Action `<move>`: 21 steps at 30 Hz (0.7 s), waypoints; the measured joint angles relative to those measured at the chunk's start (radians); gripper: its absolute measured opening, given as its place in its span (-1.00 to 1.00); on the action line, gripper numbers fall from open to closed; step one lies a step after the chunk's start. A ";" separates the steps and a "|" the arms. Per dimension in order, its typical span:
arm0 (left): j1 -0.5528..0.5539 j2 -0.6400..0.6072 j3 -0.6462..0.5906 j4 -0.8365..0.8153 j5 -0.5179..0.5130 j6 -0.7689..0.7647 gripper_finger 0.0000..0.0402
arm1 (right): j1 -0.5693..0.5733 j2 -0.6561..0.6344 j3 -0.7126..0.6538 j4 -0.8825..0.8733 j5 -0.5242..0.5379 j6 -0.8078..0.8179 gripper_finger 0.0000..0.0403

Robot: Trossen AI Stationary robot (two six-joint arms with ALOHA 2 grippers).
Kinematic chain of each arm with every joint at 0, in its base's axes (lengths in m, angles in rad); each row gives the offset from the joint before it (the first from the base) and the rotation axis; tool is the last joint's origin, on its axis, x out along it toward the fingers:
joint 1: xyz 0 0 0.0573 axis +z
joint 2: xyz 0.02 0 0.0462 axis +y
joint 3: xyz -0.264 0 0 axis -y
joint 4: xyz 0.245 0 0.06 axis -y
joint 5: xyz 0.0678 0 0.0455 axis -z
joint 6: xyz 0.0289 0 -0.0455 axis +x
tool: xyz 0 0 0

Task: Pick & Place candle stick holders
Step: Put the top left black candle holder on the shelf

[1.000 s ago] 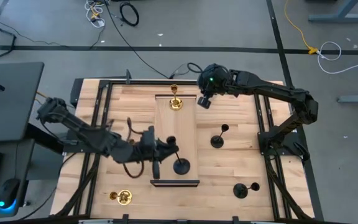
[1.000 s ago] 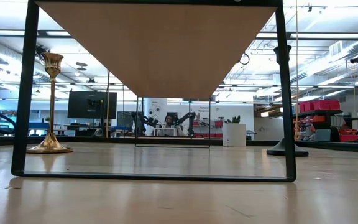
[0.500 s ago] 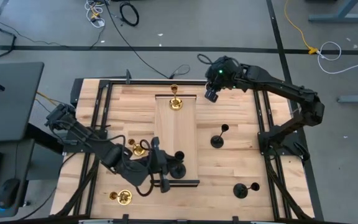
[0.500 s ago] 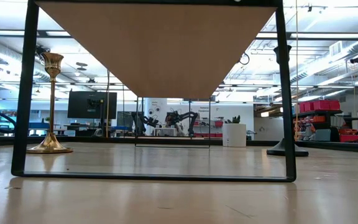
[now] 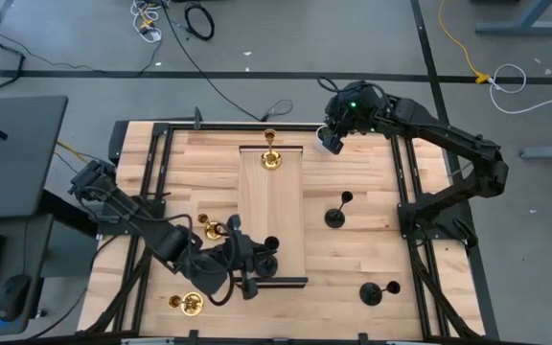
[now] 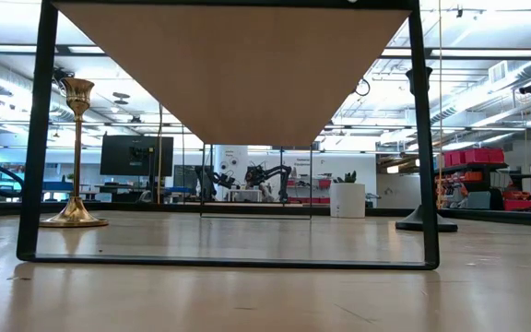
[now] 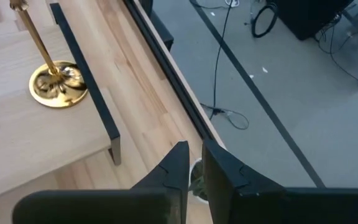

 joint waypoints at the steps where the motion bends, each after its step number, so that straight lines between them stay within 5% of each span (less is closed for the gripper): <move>1: 0.000 0.000 0.000 -0.003 0.001 -0.007 -0.93 | 0.000 -0.001 0.000 0.000 0.000 0.000 -0.76; 21: 0.018 0.032 0.000 0.050 0.001 -0.004 -0.92 | 0.000 -0.001 0.000 0.005 0.002 -0.019 -0.76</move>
